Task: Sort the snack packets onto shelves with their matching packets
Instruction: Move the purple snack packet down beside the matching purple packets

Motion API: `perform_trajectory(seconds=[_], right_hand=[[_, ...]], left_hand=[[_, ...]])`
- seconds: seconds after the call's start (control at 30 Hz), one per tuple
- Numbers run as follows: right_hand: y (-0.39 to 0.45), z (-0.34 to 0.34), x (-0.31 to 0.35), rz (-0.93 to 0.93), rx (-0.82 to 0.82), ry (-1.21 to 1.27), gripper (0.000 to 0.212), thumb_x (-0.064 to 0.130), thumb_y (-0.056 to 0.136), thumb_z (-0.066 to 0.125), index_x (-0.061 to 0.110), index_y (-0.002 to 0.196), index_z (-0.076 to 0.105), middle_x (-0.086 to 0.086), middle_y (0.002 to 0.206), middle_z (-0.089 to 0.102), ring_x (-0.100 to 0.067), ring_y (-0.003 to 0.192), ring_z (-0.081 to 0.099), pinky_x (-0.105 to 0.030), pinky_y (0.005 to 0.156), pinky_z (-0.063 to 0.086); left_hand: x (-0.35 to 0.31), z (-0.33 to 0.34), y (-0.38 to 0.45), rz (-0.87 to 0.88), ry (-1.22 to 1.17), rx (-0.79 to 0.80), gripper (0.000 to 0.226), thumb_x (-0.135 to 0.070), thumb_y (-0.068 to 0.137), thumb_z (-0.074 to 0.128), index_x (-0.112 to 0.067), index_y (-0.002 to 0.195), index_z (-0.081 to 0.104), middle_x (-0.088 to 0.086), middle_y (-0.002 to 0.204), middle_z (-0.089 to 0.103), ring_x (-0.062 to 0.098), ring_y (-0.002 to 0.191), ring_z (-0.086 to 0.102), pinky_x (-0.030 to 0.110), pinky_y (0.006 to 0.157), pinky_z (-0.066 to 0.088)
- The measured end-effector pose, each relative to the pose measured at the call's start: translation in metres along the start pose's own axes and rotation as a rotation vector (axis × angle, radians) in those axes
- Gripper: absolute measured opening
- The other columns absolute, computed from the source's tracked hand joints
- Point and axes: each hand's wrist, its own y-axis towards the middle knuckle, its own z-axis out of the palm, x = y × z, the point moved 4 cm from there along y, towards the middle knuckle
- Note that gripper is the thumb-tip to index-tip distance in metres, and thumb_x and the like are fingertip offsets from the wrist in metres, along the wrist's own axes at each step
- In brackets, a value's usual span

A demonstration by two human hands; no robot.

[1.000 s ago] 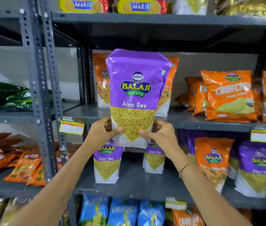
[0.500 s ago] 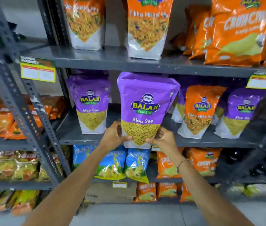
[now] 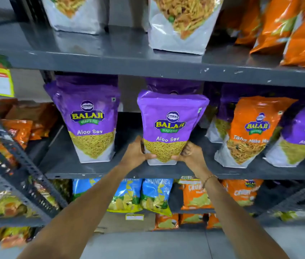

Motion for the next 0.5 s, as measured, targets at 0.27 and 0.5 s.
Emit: perform_trajectory(seconds=[0.27, 0.5], right_hand=[[0.022, -0.005, -0.009, 0.029, 0.03, -0.01, 0.049, -0.015, 0.064, 0.075, 0.008, 0.103, 0.057, 0.021, 0.064, 0.067, 0.005, 0.069, 0.064, -0.018, 0.077, 0.056], [0.021, -0.011, -0.013, 0.028, 0.043, 0.0, 0.047, -0.013, 0.064, 0.075, 0.011, 0.1, 0.059, 0.021, 0.067, 0.071, 0.004, 0.076, 0.067, -0.015, 0.073, 0.055]], left_hand=[[0.01, 0.008, 0.028, -0.021, -0.024, 0.031, 0.057, -0.019, 0.06, 0.086, -0.013, 0.1, 0.045, 0.001, 0.101, 0.062, 0.018, 0.093, 0.061, 0.033, 0.08, 0.051], [0.016, 0.015, 0.03, -0.035, -0.046, 0.057, 0.061, -0.027, 0.06, 0.085, -0.014, 0.103, 0.044, 0.002, 0.105, 0.063, 0.021, 0.101, 0.064, 0.043, 0.088, 0.055]])
